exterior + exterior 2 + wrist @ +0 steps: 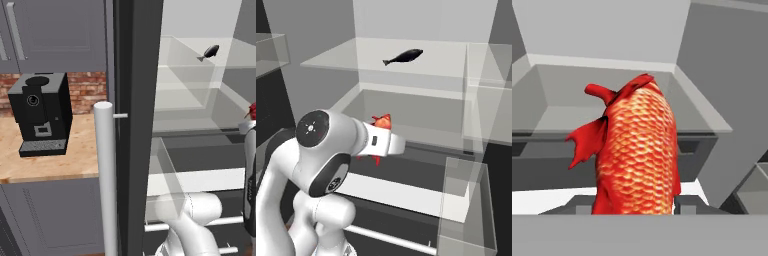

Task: Gather the carrot and eggplant from the fridge and place them on a tray on the dining counter. Then gather the fishs from the fridge and place them on the other tray.

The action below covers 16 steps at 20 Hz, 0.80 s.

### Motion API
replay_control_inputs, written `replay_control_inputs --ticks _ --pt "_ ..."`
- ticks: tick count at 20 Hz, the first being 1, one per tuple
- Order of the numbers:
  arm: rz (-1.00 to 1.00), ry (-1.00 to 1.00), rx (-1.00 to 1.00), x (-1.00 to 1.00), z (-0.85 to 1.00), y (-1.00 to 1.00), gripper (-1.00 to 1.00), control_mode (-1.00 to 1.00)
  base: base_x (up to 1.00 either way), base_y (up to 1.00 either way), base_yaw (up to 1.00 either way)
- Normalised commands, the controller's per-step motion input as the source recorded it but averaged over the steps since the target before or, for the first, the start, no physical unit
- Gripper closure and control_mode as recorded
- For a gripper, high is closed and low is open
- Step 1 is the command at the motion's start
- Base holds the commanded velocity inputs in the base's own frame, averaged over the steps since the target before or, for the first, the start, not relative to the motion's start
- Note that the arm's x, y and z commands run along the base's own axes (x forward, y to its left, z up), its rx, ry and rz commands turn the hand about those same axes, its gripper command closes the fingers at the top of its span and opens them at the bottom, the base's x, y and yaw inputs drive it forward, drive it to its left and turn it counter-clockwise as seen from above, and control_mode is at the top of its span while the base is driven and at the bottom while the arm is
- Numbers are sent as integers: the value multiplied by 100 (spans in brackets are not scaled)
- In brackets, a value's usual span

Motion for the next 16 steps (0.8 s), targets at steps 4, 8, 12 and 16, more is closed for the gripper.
replay_control_inputs --ticks 4,8,12,16 --pt "0 -7 0 -44 -8 0 100 -100 0 0 0" --pt "0 -1 0 -55 -17 0 100 -100 0 0 0" --pt "0 0 0 0 0 0 100 100 -64 1 -2" --pt "0 0 0 0 0 0 100 100 -63 27 -5"
